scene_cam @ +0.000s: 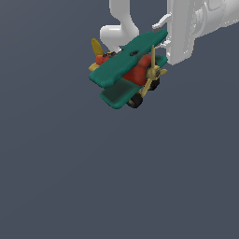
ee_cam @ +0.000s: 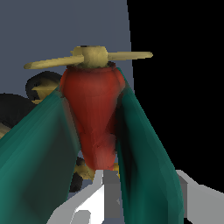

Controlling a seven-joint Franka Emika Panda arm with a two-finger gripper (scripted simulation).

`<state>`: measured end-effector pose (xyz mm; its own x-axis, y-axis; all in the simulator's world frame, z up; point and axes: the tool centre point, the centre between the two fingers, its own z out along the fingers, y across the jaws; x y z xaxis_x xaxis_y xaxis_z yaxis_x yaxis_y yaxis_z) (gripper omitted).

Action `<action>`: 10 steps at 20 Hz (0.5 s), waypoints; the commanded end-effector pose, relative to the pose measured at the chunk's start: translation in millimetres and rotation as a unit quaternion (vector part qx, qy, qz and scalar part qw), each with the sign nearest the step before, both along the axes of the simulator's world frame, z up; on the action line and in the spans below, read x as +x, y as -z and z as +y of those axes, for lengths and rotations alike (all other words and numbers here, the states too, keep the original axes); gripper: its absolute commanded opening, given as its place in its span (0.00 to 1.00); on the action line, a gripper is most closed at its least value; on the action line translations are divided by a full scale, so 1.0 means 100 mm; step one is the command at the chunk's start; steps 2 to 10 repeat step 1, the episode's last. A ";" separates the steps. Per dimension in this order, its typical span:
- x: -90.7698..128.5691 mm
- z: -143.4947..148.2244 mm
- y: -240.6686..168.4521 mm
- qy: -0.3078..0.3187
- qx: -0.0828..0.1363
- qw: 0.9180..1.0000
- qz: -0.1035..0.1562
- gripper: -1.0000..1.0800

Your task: Pick up the object and move it to a goal position.

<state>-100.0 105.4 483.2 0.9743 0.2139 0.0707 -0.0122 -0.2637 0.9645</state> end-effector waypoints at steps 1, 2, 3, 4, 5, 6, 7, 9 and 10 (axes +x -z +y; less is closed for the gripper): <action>0.01 -0.01 -0.06 0.000 0.000 1.000 -0.003 0.00; 0.01 -0.01 -0.06 0.000 0.000 1.000 -0.003 0.00; 0.01 -0.01 -0.06 0.000 0.000 1.000 -0.003 0.00; 0.01 -0.01 -0.06 0.000 0.000 1.000 -0.003 0.00; 0.01 -0.01 -0.06 0.000 0.000 1.000 -0.003 0.00; 0.01 -0.01 -0.06 0.000 0.000 1.000 -0.003 0.00; 0.01 -0.01 -0.06 0.000 0.000 1.000 -0.003 0.00; 0.01 -0.01 -0.06 0.000 0.000 1.000 -0.003 0.00; 0.01 -0.01 -0.06 0.000 0.000 1.000 -0.003 0.00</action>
